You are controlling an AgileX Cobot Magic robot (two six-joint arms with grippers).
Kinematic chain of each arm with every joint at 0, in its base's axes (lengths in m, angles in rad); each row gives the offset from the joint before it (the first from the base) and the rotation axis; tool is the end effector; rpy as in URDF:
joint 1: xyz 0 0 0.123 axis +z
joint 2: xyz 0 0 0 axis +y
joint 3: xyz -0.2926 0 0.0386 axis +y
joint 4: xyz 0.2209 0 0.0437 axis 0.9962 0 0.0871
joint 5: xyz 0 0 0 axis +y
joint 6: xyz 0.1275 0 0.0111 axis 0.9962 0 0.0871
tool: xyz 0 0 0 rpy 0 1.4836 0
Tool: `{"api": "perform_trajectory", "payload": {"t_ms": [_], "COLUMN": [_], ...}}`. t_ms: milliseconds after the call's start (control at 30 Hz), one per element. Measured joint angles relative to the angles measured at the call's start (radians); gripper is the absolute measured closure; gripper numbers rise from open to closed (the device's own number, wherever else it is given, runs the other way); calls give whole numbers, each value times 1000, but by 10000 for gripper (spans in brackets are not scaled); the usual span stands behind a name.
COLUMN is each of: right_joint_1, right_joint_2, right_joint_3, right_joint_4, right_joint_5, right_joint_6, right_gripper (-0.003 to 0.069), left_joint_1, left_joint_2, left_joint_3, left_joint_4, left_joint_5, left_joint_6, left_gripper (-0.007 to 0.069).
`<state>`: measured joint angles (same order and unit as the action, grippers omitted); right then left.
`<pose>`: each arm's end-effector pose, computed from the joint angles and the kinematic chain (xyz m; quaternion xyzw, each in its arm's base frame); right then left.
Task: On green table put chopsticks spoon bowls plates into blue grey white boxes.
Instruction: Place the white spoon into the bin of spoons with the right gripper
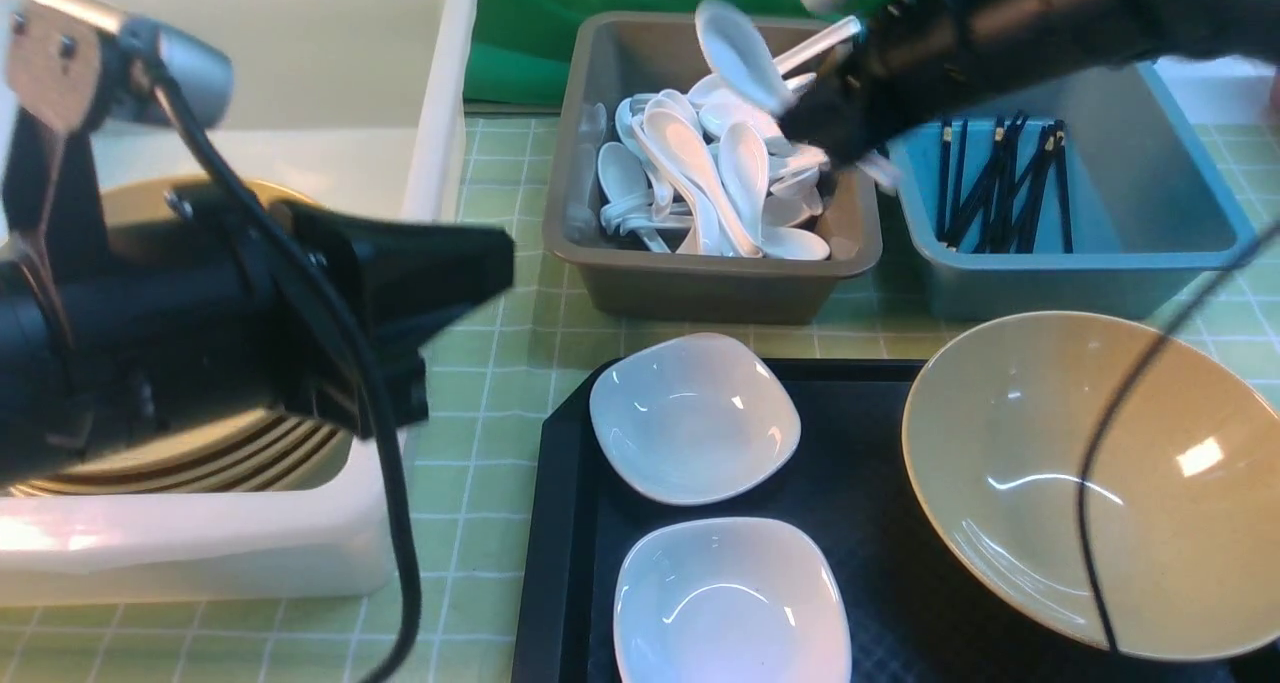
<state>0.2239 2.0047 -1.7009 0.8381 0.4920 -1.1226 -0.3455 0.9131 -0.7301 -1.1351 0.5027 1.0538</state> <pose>0.4613 0.1512 0.2841 -0.3255 0.8019 0.1265 0.4848 0.1560 -0.1156 0.3443 0.2540 0.7606 -0.2846 0.5253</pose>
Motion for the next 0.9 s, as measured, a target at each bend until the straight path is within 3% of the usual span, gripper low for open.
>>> {"api": "perform_trajectory", "payload": {"t_ms": [100,333,500,733,900], "right_joint_1": [0,0,0,-4,-27], "right_joint_2": [106,221,180,16,-122], "right_joint_3": [-76,-152,-158,-163,-163], "right_joint_4": [70,89,59,-171,-280], "right_joint_5": [-88,-118,-106,81,342], "right_joint_6": [0,67,87,135,186], "right_gripper": [500,498,420,297,289], "left_joint_1": [0,0,0,0,0], "left_joint_2": [0,0,0,0,0], "left_joint_3": [0,0,0,0,0], "left_joint_4": [-1,-2,-1,8,13], "left_joint_5": [-10,19,65,135,202], "left_joint_6": [0,0,0,0,-20], "left_gripper": [627,627,627,627,627]}}
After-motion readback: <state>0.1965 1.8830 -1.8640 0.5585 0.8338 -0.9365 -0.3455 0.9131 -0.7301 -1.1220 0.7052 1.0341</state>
